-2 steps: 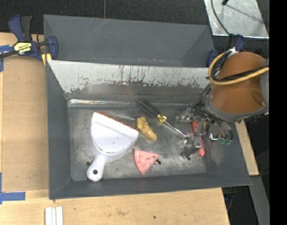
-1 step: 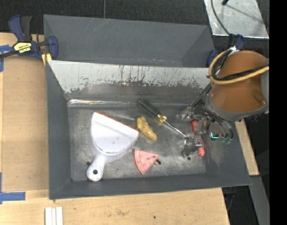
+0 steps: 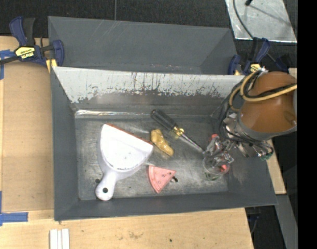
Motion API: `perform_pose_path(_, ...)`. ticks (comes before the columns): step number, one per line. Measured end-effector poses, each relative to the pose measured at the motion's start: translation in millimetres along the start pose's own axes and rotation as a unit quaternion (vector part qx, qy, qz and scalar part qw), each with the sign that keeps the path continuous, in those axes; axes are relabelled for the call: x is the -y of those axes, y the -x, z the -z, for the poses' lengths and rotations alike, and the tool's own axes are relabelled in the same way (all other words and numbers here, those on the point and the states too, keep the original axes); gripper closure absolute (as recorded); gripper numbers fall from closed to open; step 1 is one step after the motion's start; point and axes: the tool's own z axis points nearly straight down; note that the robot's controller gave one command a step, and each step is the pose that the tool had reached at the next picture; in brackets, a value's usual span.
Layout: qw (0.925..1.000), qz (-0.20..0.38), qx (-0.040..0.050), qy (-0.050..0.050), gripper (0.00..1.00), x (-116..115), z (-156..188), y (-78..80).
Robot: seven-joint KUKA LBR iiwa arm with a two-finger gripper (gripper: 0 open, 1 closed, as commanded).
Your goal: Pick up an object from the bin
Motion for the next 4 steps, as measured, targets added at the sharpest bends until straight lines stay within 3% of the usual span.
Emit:
perform_pose_path(1, 1.0000, 0.000, -0.0007, 0.000, 0.00, 0.4, -0.9, -0.6)
perform_pose_path(2, 1.0000, 0.000, -0.0003, 0.000, 1.00, 0.3, -0.3, -0.3)
perform_pose_path(3, 1.0000, 0.000, -0.0007, 0.000, 0.00, 0.3, -0.9, -0.5)
perform_pose_path(4, 1.0000, 0.000, -0.0003, 0.000, 1.00, 0.3, -0.4, -0.3)
